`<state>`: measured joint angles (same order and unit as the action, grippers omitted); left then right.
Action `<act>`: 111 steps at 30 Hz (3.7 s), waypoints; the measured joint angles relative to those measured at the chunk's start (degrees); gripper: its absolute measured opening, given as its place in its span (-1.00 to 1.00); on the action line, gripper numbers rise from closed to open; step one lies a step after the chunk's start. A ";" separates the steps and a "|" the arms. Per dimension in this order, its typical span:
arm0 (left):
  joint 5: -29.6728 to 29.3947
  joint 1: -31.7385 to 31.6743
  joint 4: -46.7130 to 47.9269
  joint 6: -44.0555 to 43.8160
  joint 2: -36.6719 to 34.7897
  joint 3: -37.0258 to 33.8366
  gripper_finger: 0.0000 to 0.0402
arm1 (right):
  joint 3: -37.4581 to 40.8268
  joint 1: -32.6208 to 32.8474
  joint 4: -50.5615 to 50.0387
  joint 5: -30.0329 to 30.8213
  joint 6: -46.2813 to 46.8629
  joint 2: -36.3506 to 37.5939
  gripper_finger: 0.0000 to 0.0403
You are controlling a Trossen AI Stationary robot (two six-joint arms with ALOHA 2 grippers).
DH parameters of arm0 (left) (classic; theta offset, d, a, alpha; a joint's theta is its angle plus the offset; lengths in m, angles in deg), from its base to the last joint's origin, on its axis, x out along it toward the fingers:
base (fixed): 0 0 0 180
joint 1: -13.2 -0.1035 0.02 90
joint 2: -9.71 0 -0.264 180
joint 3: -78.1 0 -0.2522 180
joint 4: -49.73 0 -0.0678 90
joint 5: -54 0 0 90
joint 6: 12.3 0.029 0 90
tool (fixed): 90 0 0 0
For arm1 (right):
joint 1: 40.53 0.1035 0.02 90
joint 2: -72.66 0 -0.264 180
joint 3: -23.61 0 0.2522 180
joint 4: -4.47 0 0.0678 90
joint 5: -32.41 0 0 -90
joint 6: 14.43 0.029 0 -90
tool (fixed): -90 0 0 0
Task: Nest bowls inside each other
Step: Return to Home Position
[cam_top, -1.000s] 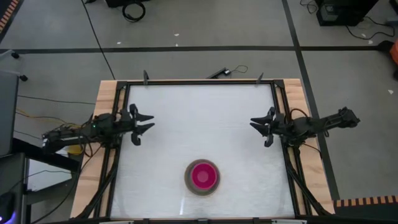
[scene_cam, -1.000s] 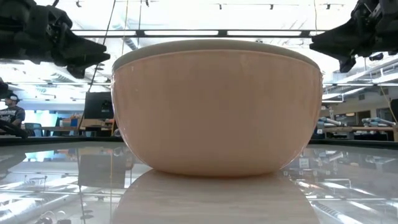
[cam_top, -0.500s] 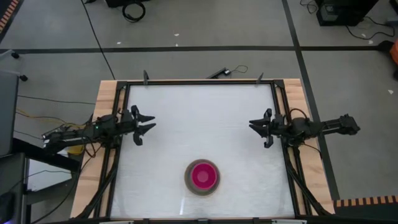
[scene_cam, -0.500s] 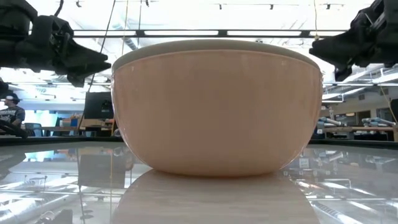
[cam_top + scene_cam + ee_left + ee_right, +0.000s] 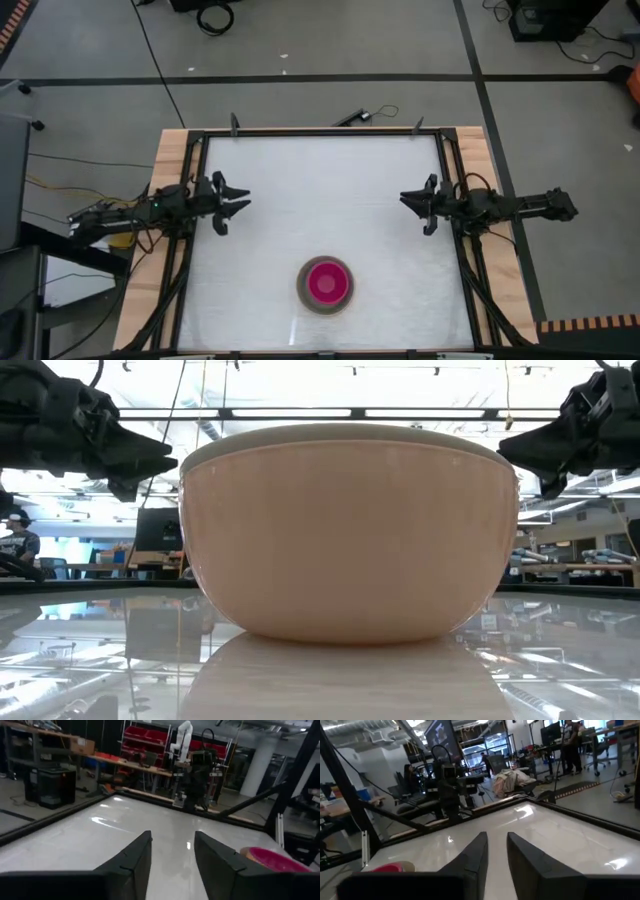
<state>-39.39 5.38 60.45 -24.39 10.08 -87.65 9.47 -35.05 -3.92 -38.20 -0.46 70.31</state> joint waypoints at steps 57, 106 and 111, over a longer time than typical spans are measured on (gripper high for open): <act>-2.39 1.64 0.49 5.25 -0.01 -0.08 -0.95 | 0.02 0.01 0.08 0.43 3.46 -0.04 -0.72; -2.39 1.65 0.49 5.25 -0.01 -0.10 -0.95 | 0.02 0.02 0.07 0.44 3.46 -0.03 -0.72; -2.39 1.65 0.49 5.25 -0.01 -0.10 -0.95 | 0.02 0.02 0.08 0.44 3.46 -0.04 -0.72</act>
<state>-41.78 7.03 60.94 -19.15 10.07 -87.76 9.49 -35.03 -3.84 -37.76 3.00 70.27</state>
